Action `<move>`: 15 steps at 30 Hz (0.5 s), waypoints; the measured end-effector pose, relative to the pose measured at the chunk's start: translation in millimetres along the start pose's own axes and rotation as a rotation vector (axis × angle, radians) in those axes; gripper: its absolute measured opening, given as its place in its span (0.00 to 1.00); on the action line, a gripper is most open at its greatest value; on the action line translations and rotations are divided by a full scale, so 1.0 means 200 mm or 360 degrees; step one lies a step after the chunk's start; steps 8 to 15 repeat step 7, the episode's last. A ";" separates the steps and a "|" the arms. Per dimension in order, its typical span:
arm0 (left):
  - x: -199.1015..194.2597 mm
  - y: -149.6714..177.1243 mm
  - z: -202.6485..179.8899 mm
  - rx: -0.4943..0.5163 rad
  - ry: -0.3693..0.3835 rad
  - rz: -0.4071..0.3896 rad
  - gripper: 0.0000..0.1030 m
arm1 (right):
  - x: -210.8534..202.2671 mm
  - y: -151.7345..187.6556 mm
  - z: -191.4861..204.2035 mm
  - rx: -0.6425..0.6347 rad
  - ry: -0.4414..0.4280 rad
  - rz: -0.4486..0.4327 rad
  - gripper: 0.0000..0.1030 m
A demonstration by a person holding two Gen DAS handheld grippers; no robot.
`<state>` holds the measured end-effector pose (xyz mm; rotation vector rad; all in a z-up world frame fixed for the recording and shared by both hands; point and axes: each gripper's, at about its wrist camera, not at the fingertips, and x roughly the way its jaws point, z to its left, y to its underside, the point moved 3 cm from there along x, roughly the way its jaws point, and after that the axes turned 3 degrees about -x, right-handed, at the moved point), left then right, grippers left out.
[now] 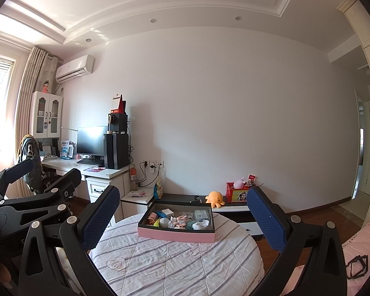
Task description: Organize rigid objects
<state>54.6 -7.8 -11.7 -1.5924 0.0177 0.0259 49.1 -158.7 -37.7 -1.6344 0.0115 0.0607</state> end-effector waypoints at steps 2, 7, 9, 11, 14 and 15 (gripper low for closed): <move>0.00 0.00 0.00 -0.0002 0.0002 0.0002 1.00 | 0.00 0.00 0.00 -0.0001 -0.0001 0.0000 1.00; 0.00 0.00 0.00 -0.0005 0.0005 0.0007 1.00 | 0.00 0.00 0.00 -0.0001 -0.0001 -0.0001 1.00; 0.00 0.00 0.00 -0.0005 0.0005 0.0007 1.00 | 0.00 0.00 0.00 -0.0001 -0.0001 -0.0001 1.00; 0.00 0.00 0.00 -0.0005 0.0005 0.0007 1.00 | 0.00 0.00 0.00 -0.0001 -0.0001 -0.0001 1.00; 0.00 0.00 0.00 -0.0005 0.0005 0.0007 1.00 | 0.00 0.00 0.00 -0.0001 -0.0001 -0.0001 1.00; 0.00 0.00 0.00 -0.0005 0.0005 0.0007 1.00 | 0.00 0.00 0.00 -0.0001 -0.0001 -0.0001 1.00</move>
